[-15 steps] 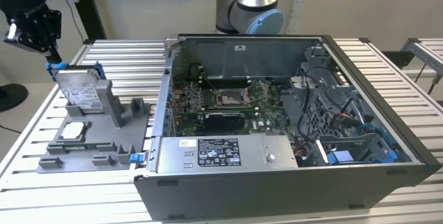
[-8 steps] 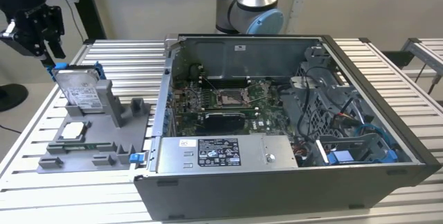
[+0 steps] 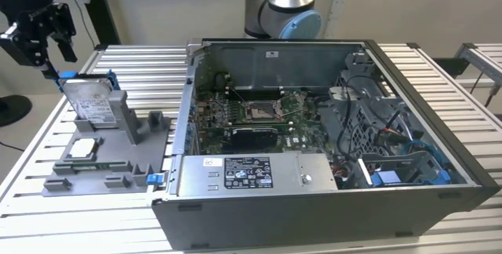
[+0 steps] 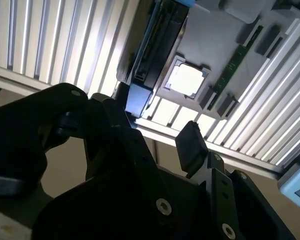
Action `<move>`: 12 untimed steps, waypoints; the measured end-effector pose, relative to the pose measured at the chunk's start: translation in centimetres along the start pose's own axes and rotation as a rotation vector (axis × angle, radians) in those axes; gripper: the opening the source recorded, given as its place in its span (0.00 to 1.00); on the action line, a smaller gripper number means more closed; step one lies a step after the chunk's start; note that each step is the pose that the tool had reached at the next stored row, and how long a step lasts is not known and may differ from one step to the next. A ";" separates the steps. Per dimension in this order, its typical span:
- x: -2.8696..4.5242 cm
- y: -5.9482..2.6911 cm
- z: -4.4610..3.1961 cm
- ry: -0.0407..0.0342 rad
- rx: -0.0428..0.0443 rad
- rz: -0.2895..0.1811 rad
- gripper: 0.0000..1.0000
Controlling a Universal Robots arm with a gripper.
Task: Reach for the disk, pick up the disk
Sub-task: 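Pick up the disk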
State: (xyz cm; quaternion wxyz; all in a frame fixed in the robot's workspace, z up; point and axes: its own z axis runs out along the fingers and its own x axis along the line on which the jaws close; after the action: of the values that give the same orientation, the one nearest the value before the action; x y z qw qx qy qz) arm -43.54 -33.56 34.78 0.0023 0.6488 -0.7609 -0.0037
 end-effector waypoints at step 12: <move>-0.47 0.10 2.18 -0.0141 -0.0004 -0.013 1.00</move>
State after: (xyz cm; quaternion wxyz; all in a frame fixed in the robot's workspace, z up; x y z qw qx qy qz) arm -43.59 -33.07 32.61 -0.0030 0.6538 -0.7567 -0.0084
